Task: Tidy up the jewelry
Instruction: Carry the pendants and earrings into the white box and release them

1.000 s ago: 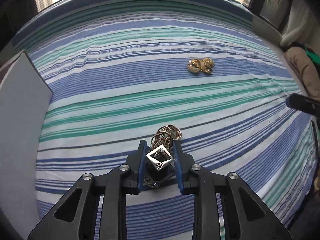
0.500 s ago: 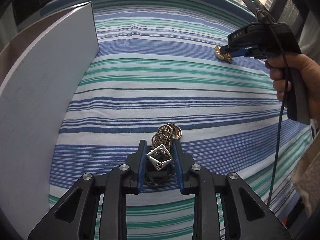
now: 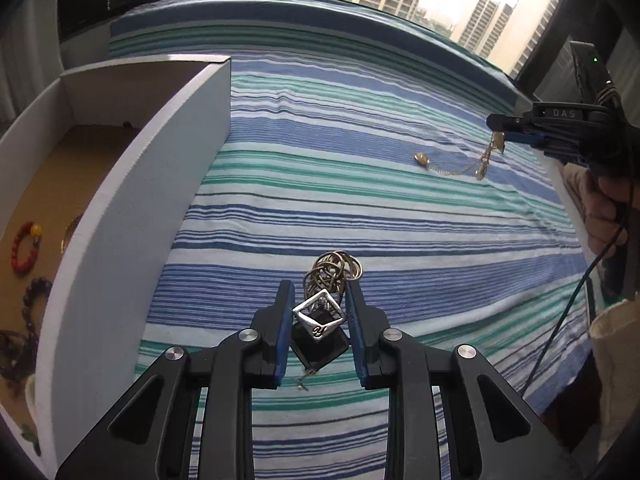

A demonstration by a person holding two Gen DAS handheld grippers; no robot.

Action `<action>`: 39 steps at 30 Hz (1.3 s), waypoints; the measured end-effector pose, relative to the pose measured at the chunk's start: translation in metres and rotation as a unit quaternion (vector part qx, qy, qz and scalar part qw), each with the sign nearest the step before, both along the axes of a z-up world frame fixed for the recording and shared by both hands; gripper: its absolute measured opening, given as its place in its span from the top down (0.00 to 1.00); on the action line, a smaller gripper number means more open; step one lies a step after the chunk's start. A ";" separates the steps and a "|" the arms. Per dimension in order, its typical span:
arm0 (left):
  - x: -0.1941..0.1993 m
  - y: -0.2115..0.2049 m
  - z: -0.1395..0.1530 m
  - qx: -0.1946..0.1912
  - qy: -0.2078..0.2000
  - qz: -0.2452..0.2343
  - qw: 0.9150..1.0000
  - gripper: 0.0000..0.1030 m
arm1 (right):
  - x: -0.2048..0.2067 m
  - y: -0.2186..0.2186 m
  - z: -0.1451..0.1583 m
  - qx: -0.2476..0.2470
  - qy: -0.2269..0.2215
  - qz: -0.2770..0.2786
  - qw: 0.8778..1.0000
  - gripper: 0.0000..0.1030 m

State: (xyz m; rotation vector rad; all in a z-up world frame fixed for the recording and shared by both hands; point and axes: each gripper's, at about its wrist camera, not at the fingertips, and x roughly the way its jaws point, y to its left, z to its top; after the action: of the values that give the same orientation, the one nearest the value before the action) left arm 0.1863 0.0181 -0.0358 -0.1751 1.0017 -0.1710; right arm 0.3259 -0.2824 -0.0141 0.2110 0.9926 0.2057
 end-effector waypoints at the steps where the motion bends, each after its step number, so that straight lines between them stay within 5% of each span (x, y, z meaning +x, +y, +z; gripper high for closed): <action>1: -0.006 0.008 0.009 -0.006 -0.001 0.002 1.000 0.76 | -0.007 0.000 0.009 0.003 -0.006 0.006 1.000 0.80; 12: -0.086 0.089 0.105 -0.061 -0.041 0.046 0.996 0.76 | -0.083 0.042 0.124 0.005 -0.105 0.090 0.990 0.80; 19: -0.109 0.170 0.143 -0.021 -0.068 0.129 0.989 0.76 | -0.103 0.109 0.189 0.032 -0.153 0.168 0.973 0.80; 27: -0.091 0.237 0.100 -0.007 -0.028 0.189 0.982 0.76 | -0.086 0.210 0.222 0.044 -0.164 0.237 0.956 0.80; 39: -0.063 0.234 0.023 -0.033 0.034 0.178 0.983 0.76 | -0.043 0.354 0.151 0.033 -0.086 0.308 0.947 0.80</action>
State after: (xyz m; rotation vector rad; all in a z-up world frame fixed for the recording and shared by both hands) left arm 0.1232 0.2524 -0.0123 -0.4192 1.0169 0.1297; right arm 0.2828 0.0719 0.1374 -0.0648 0.8541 0.8161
